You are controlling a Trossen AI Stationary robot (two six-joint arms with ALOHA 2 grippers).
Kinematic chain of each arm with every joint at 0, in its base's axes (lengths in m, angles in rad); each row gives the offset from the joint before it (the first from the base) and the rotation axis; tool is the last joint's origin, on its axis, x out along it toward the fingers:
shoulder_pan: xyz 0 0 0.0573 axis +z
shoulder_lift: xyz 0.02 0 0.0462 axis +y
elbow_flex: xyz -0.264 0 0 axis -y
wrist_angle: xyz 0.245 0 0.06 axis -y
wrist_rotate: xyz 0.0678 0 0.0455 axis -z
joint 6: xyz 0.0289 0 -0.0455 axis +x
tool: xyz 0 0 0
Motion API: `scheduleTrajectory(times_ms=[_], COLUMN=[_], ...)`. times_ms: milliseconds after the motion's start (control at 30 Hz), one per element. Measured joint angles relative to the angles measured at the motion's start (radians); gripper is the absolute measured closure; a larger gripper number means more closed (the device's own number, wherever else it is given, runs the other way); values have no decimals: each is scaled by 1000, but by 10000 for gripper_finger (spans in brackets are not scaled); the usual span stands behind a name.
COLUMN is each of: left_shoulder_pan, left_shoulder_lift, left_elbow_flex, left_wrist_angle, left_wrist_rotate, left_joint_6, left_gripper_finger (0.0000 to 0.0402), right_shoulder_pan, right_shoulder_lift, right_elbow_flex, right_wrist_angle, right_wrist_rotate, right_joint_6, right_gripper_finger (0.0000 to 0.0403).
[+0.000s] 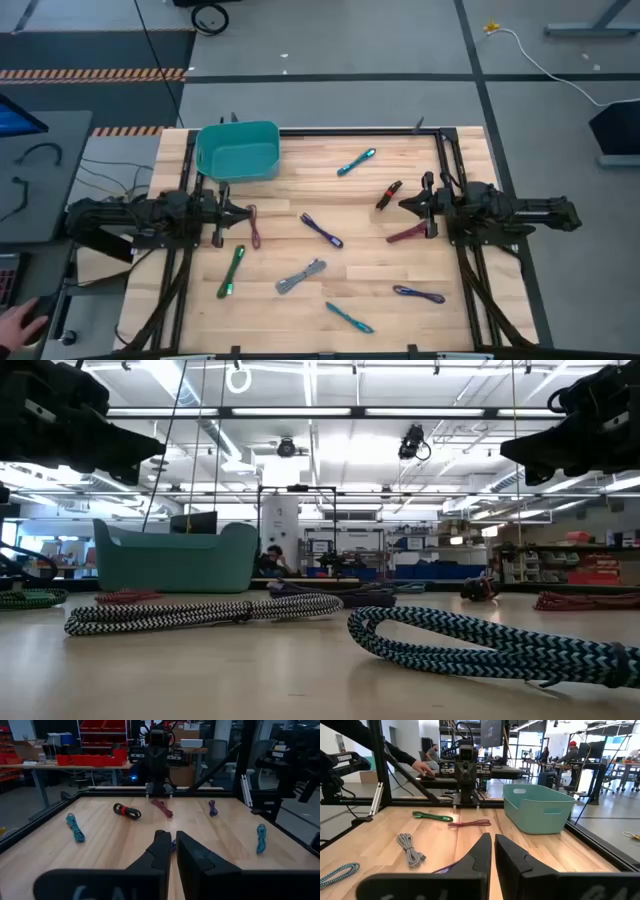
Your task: Pick and place USB-C Cables
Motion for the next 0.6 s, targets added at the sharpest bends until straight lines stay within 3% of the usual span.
scheduleTrajectory(times_ms=[600], left_shoulder_pan=[0], left_shoulder_lift=[0], left_elbow_flex=[0], left_wrist_angle=[0], left_wrist_rotate=[0], left_joint_6=[0], left_gripper_finger=[364], right_shoulder_pan=[0], right_shoulder_lift=[0], right_elbow_flex=[0], right_wrist_angle=[0], right_wrist_rotate=[0], right_joint_6=[0], right_gripper_finger=[373])
